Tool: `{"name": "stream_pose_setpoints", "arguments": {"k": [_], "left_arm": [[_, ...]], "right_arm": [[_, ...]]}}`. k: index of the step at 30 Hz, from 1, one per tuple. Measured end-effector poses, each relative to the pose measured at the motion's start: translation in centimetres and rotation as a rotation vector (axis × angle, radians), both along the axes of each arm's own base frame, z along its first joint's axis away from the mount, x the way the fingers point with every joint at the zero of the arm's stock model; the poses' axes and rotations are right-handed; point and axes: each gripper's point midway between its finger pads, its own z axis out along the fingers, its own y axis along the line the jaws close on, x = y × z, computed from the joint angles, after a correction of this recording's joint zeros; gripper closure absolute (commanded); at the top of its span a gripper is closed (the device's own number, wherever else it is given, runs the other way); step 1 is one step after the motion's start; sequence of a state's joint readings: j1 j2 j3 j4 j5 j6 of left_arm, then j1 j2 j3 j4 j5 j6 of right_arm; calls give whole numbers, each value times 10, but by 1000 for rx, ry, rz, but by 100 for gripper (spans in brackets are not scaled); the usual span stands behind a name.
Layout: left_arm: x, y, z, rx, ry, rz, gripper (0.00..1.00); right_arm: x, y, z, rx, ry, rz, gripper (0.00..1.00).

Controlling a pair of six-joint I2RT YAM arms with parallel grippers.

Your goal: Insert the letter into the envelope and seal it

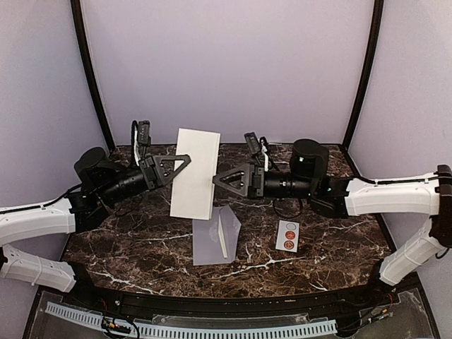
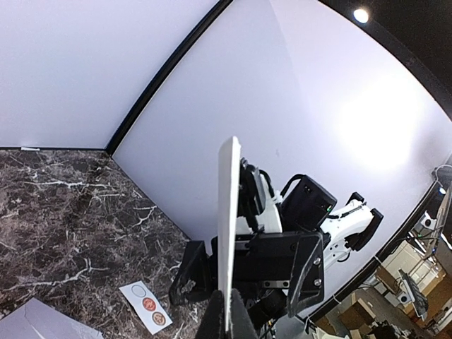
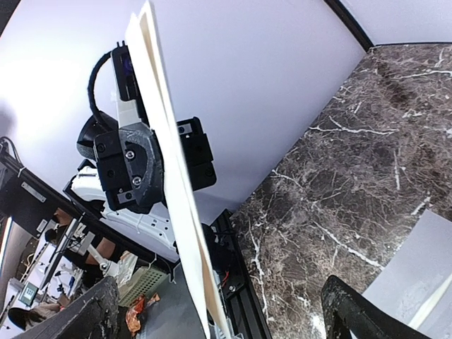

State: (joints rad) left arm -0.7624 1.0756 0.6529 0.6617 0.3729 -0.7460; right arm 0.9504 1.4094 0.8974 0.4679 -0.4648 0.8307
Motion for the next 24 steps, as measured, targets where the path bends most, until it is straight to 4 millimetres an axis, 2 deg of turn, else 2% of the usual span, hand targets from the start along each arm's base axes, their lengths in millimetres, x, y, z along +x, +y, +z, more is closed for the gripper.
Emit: {"name": "stream_pose_setpoints", "arguments": {"k": [3,6,9,12,16,20,21,22,24], "left_arm": [[1,2,8,-34,-3,9,100],[1,3,12,-51,-2,11,100],[1,3,15,-67,0,11,100],[1,4,14,-74,4,11,100],[0,5,13,-76,12,12,100],[0,5,13,-78,16,12,100],[0,5,13,-77,16,12,99],[0,5,13,-76,16,12,96],[1,5,11,-68,19,16,72]], "right_arm": [[-2,20,5,20,-3,34,18],[-3,33,12,43,-7,61,21],[-5,37,17,66,-14,76,27],[-5,40,24,90,-25,82,39],[-5,46,35,122,-35,99,62],[-7,49,37,134,-48,111,98],[-8,50,37,133,-42,113,100],[-7,50,36,132,-40,112,100],[-6,51,33,124,-38,104,100]]}}
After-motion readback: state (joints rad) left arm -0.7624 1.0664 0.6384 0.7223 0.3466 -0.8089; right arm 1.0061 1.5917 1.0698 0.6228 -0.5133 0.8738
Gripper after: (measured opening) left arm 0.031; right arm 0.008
